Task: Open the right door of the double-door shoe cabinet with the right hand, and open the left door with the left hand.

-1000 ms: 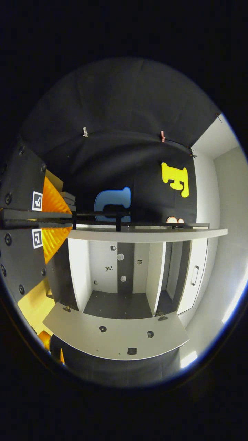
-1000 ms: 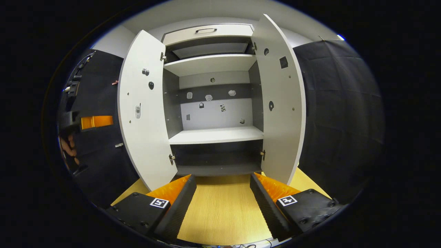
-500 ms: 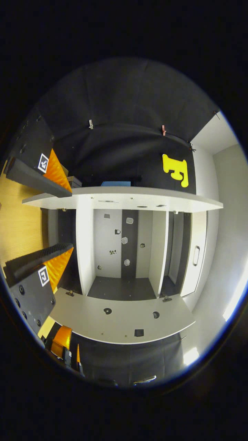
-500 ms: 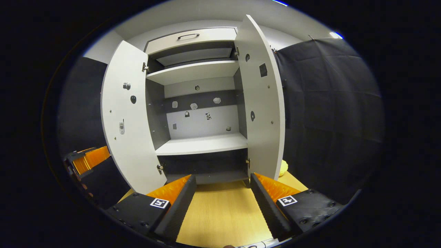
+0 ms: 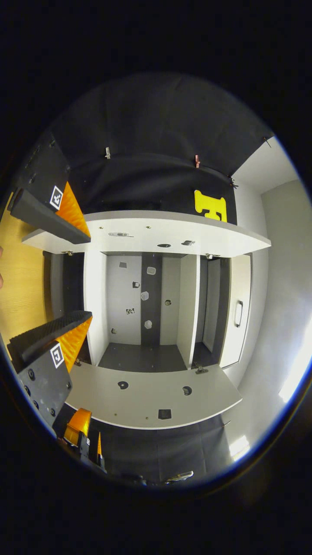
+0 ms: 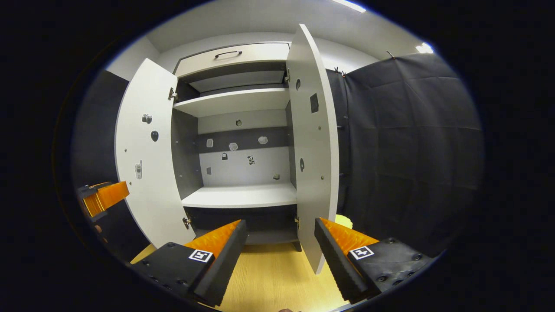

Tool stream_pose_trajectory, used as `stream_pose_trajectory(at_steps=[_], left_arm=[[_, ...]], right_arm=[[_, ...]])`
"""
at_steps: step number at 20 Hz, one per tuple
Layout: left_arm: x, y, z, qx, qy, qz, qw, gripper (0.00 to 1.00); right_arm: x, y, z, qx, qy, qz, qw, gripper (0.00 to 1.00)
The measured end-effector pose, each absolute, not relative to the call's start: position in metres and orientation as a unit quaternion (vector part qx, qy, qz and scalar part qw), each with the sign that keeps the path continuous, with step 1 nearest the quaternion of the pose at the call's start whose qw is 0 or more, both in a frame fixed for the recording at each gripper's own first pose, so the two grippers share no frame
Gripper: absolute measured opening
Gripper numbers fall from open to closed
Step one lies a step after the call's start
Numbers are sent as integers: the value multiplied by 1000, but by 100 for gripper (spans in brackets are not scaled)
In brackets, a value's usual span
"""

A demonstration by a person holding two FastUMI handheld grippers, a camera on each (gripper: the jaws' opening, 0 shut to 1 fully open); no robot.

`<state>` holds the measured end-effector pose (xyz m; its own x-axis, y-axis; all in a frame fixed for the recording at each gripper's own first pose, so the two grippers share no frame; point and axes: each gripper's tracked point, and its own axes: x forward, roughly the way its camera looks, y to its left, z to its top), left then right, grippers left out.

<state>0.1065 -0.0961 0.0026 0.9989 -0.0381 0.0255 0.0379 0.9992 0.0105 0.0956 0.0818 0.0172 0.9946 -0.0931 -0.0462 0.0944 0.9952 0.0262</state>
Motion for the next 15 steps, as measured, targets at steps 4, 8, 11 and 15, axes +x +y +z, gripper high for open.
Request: stream_pose_trajectory(at_steps=[4, 8, 11, 15], left_arm=[[109, -103, -7, 7, -11, -15, 1000, 95], [109, -99, -14, 18, -2, -3, 1000, 95], [108, -98, -8, 10, -10, 6, 1000, 95], [111, -97, -10, 9, -9, 5, 1000, 95]], right_arm=[[100, 72, 17, 11, 19, -48, 999, 98], [101, 65, 15, 10, 19, -45, 999, 98], [104, 63, 17, 11, 17, -44, 999, 98], [109, 67, 22, 13, 10, -35, 999, 98]])
